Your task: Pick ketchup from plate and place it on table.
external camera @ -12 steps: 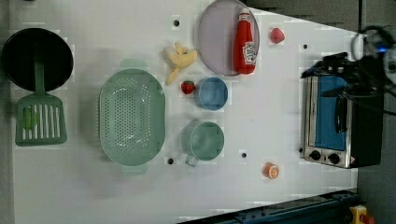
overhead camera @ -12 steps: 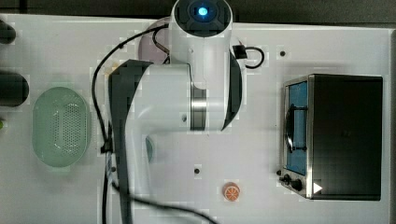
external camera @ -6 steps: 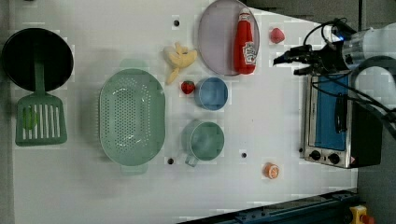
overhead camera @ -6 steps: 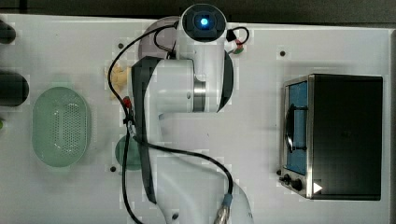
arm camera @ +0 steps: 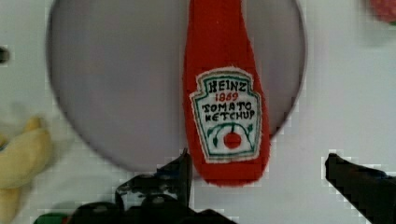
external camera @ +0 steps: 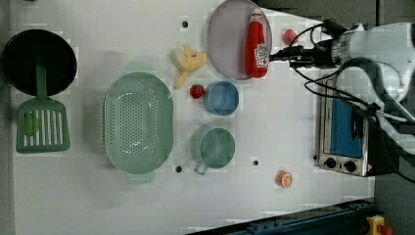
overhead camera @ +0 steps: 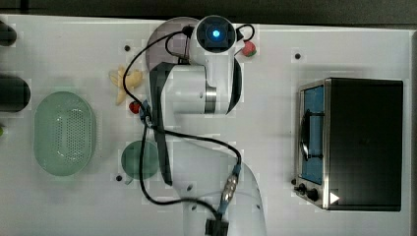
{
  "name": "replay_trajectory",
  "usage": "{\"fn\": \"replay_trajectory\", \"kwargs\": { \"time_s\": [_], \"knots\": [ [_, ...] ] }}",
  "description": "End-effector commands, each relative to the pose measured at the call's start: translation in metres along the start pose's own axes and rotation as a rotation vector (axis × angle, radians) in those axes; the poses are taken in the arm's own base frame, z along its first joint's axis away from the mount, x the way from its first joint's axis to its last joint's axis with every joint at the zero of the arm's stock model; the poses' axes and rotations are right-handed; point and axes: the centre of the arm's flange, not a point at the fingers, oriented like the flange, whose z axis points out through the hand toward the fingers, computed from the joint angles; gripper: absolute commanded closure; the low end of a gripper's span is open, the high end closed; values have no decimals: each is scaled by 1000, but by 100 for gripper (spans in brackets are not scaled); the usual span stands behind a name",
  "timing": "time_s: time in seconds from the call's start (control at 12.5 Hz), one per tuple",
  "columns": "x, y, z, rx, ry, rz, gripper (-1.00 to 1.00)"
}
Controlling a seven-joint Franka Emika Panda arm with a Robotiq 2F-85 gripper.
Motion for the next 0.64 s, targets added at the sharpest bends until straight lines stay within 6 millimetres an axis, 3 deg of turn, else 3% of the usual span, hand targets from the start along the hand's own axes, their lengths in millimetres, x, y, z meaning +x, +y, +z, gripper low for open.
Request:
{"fn": "replay_trajectory", "kwargs": {
  "time_s": [0.08,0.64],
  "knots": [
    [5,-19,21,12,39,-88,-100],
    [8,-18,91,18,92,-95,-100]
  ]
}}
